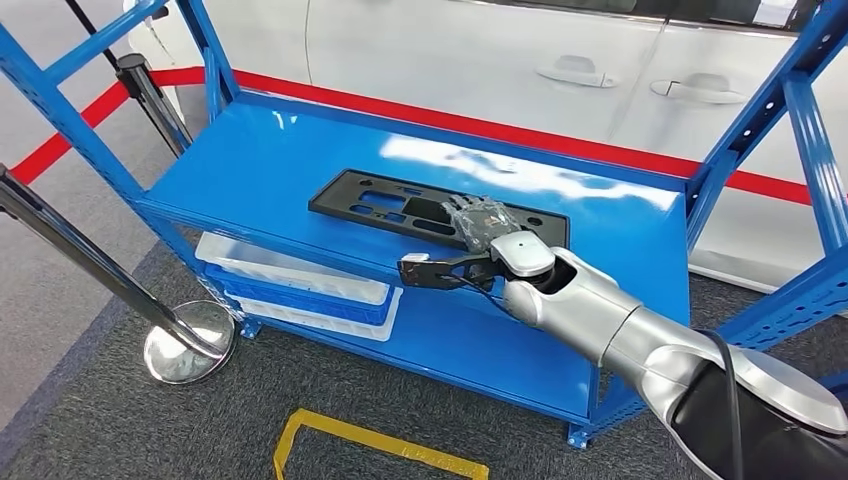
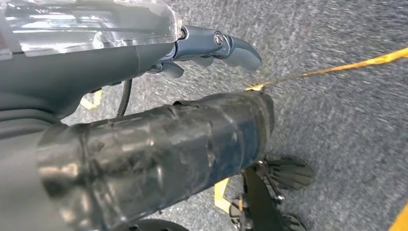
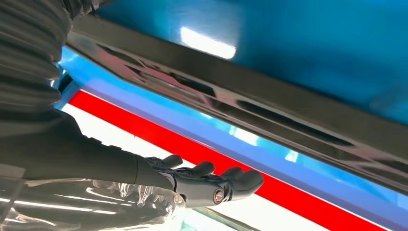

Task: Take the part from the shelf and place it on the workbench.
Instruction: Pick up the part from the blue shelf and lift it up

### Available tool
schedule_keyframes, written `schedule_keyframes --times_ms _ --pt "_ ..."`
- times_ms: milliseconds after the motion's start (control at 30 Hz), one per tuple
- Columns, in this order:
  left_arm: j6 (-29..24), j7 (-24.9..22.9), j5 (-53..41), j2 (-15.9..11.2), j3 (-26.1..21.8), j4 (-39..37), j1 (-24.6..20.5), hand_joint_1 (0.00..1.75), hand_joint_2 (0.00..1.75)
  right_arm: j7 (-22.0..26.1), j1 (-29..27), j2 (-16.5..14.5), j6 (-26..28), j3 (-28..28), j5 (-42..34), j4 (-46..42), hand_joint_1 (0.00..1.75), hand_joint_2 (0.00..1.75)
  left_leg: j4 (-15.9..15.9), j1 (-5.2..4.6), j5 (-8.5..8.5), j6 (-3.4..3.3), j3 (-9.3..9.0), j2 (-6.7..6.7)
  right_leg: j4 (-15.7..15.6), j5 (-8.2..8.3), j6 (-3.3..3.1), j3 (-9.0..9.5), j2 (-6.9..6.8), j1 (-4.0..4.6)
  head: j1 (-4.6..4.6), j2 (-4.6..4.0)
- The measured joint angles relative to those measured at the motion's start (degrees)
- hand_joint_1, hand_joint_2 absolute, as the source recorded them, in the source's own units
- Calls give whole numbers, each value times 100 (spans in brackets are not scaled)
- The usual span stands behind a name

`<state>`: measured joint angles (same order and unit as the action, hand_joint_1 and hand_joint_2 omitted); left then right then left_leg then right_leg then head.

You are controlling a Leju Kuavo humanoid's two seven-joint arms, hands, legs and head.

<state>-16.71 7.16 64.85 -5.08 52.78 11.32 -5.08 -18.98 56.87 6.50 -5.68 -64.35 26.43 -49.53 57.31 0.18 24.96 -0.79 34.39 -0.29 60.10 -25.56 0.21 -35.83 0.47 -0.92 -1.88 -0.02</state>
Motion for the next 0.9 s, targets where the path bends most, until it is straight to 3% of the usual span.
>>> schedule_keyframes --times_ms 67,133,167,200,233,333,400,533,633,667,700,733,767,833,900 --pt "-1 -4 0 2 0 0 3 0 0 3 2 -1 1 6 0 13 0 175 -85 29 -41 -62 -52 18 354 -223 38 -156 -13 13 17 0" --pt "-1 -9 0 3 0 0 2 0 0 5 -25 -1 0 7 0 35 0 175 -88 25 -38 -94 -59 24 1077 -562 55 -501 -18 14 27 0" --pt "-1 -14 0 3 0 0 2 0 0 7 -50 -1 0 7 0 47 0 175 -80 25 -32 -98 -59 22 1375 -653 63 -653 -20 11 28 0" --pt "-1 -21 0 3 0 0 2 0 0 11 -75 -1 1 7 1 59 0 175 -68 27 -22 -97 -59 19 1494 -638 71 -724 -22 4 28 0" --pt "-1 -27 0 3 0 0 3 0 0 15 -90 -1 2 7 1 69 0 175 -50 31 -8 -90 -60 13 1385 -512 76 -681 -24 -6 28 0" --pt "-3 -39 -1 1 0 0 3 0 0 27 -84 -3 5 8 11 90 0 175 70 36 74 -20 -41 -10 374 -28 58 -199 -29 -17 30 1" --pt "-12 -45 -2 -3 1 0 2 0 0 38 -84 -12 10 10 15 101 0 175 133 23 109 40 -3 -17 75 9 11 -54 -21 3 29 1" --pt "-24 -50 -9 -2 2 0 7 0 0 57 -87 -17 16 13 17 125 0 175 239 41 207 145 43 -7 14 30 -117 -25 -10 -8 16 0" --pt "-34 -49 -11 -15 4 0 -1 0 0 68 -96 -27 13 14 20 138 0 175 1161 56 671 220 472 2 -7 34 -178 -3 -10 -16 -18 0" --pt "-36 -49 -11 -21 4 0 0 0 0 71 -110 -29 11 14 21 145 0 175 1506 59 788 234 650 2 -6 31 -182 -2 -9 -13 -19 0" --pt "-36 -50 -10 -25 4 0 5 0 0 73 -125 -29 10 14 22 153 0 175 1666 59 793 238 746 2 -6 28 -184 -1 -9 -11 -19 0" --pt "-36 -50 -10 -26 4 0 11 0 0 75 -136 -29 10 14 22 161 0 175 1609 59 690 233 738 2 -5 25 -183 3 -6 -10 -19 0" --pt "-36 -51 -10 -27 4 0 16 0 0 77 -140 -29 10 14 23 167 0 175 1330 58 495 217 618 2 -5 21 -180 11 -3 -10 -19 0" --pt "-37 -51 -11 -33 5 0 14 0 0 84 -134 -30 10 14 27 171 0 175 530 39 138 163 236 -1 -9 12 -163 29 4 -4 -18 0" --pt "-38 -51 -11 -40 6 0 3 0 0 91 -132 -31 8 14 30 177 78 175 108 1 43 106 30 -7 -18 14 -119 26 8 -2 -16 0"
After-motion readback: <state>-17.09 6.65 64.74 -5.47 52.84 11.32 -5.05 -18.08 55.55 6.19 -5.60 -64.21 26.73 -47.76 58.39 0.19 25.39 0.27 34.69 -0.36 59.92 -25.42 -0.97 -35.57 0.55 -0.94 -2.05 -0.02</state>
